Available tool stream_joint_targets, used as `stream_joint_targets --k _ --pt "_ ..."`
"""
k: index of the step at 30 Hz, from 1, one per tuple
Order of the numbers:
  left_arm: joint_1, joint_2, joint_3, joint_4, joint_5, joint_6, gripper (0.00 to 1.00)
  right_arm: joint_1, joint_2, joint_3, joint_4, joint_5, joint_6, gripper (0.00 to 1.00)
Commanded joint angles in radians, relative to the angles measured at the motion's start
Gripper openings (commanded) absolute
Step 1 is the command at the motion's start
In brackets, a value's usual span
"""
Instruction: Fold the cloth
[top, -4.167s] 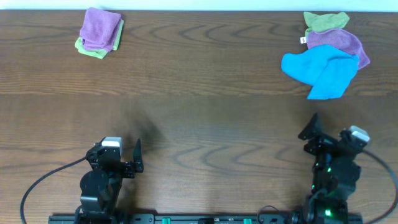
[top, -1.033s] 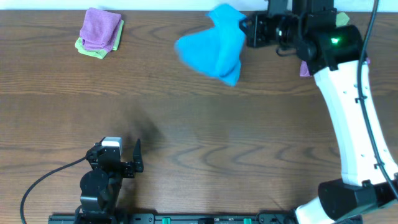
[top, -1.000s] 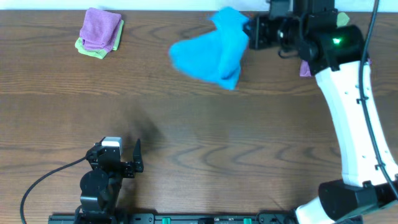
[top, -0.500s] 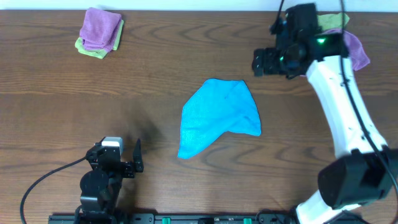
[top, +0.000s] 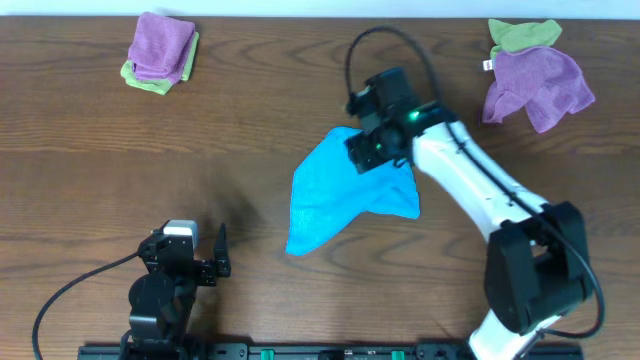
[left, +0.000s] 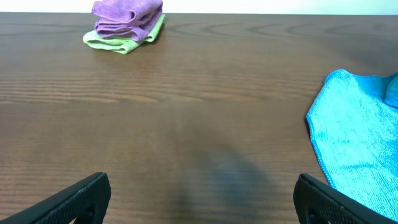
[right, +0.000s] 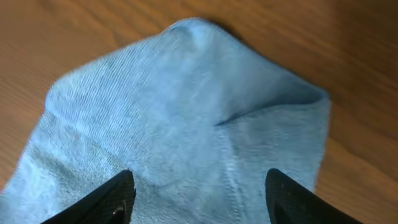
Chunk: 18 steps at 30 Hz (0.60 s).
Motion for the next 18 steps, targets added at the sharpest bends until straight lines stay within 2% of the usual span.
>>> stream_joint_targets --k 1,8,14,18 --pt "-0.004 -0.006 -0.020 -0.003 0.003 0.006 0.95 0.032 0.009 -0.034 0.026 0.122 -0.021 0.64" --pt "-0.004 -0.006 -0.020 -0.003 0.003 0.006 0.95 0.043 0.097 -0.041 0.025 0.209 -0.020 0.55" --pt "-0.004 -0.006 -0.020 -0.003 0.003 0.006 0.95 0.042 0.154 -0.041 0.027 0.261 -0.021 0.54" --pt "-0.004 -0.006 -0.020 -0.003 0.003 0.006 0.95 0.042 0.161 -0.041 0.035 0.269 -0.021 0.44"
